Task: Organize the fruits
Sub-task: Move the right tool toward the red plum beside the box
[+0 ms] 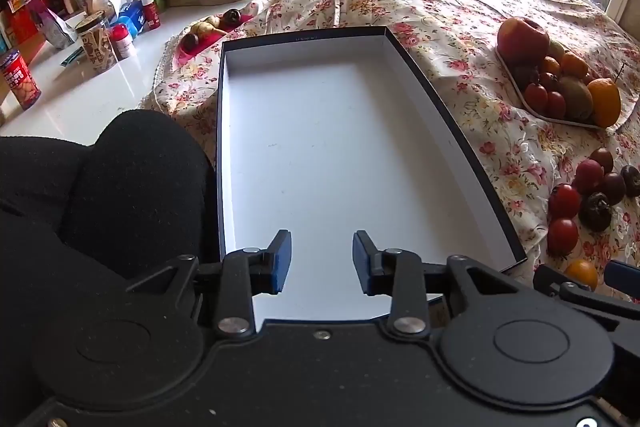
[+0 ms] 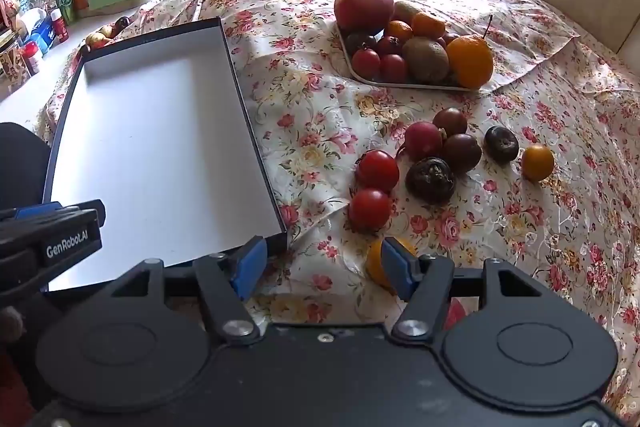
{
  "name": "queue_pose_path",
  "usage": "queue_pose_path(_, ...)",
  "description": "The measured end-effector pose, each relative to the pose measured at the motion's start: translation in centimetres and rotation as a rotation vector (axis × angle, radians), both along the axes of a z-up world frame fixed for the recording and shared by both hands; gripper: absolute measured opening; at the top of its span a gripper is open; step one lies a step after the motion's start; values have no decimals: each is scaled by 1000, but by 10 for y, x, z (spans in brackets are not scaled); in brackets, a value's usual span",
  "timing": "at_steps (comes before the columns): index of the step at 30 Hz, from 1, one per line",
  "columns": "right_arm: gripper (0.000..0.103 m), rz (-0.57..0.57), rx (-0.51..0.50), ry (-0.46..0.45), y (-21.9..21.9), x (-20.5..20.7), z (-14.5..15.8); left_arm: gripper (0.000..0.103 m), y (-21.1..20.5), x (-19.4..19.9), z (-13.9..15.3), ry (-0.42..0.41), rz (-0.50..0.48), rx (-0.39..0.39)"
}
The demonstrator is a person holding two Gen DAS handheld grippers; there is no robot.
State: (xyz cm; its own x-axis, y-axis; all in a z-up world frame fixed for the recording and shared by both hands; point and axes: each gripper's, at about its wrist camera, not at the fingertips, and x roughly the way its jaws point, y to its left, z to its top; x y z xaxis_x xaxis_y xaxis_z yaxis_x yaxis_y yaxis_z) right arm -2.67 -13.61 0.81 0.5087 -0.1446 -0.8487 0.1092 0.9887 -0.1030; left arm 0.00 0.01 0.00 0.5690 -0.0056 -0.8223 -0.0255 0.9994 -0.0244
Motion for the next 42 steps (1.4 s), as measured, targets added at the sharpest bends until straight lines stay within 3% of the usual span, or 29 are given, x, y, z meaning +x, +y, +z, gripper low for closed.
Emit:
queue_pose_path(9,65,6,28,11,-5,-1,3,44,-1,1,-5,11,-9,-3)
queue_pose_path(42,65,2,95,84,-7,5,-2,44,-13,7,-16,193,-117,6)
